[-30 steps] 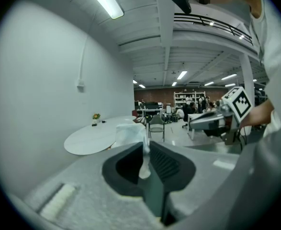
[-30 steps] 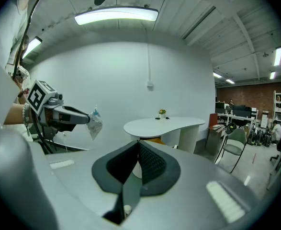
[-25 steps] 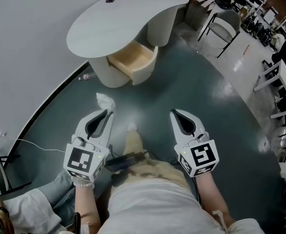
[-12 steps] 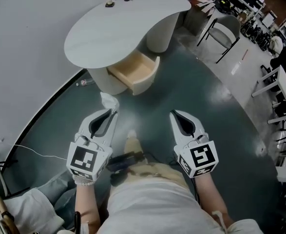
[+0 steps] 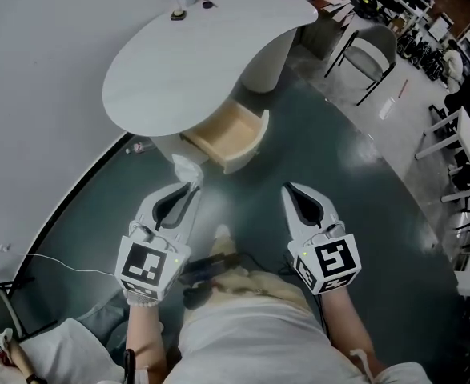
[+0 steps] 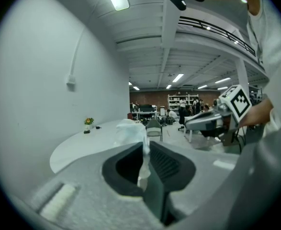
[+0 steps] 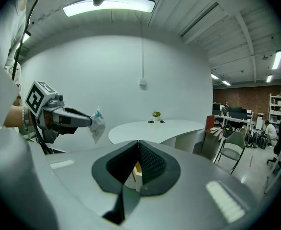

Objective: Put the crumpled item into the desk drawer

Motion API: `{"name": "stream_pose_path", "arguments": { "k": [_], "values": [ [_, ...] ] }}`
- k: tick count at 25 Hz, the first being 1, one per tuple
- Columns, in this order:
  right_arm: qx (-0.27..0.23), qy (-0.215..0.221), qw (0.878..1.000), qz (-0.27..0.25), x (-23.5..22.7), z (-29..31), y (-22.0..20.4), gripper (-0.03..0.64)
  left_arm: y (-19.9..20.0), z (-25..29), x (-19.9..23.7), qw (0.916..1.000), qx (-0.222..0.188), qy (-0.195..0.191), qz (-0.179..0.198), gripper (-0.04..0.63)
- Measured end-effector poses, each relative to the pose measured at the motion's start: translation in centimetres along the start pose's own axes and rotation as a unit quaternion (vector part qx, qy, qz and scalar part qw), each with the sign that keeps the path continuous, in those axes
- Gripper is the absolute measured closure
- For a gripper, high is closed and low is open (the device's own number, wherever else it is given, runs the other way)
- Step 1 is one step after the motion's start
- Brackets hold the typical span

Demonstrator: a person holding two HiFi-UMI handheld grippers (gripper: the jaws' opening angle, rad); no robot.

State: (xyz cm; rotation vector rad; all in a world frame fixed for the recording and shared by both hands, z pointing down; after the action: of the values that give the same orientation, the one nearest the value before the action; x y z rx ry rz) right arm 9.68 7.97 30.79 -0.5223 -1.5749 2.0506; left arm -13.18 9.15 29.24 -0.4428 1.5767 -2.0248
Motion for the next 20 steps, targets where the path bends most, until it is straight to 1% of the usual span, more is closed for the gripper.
{"name": "stream_pose_path", "arguments": {
  "k": [5,9,11,14,17,20],
  "values": [
    [0.006,-0.007,1.000,0.000,-0.7,2.7,0.7,0.612,0.2,2.1,2.8,0.9999,-0.002,-0.011,0.005,0.554],
    [0.007,-0.017,1.000,0.001,-1.4,4.2,1.2,0.612,0.3,3.5,4.4,0.9998,0.001,-0.019,-0.003,0.554],
    [0.007,-0.023,1.000,0.002,-1.8,5.2,1.5,0.612,0.4,4.4,5.3,0.9996,0.001,-0.027,0.000,0.554],
    [0.011,-0.031,0.999,0.005,-2.3,6.5,1.5,0.612,0.3,5.2,6.5,0.9994,0.011,-0.031,-0.015,0.554],
    [0.017,-0.035,0.999,0.010,-2.4,7.8,1.4,0.612,0.1,6.1,7.8,0.9992,0.010,-0.038,-0.005,0.554],
    [0.021,-0.037,0.999,0.013,-2.3,8.9,1.6,0.612,0.1,6.9,8.8,0.9989,0.008,-0.046,-0.005,0.554]
  ]
}}
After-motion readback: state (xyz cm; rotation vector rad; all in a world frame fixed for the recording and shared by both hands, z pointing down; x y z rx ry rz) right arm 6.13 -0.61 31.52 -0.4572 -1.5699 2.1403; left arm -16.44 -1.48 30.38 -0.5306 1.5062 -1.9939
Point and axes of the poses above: the fingertips, and each gripper's own axes: z forward along the fingers, x to its left, y out of its top, the point moved 7 cm from there along -z, backward along the fingers, and after that the axes turned 2 degrees about -x, right-handed, at the moved point
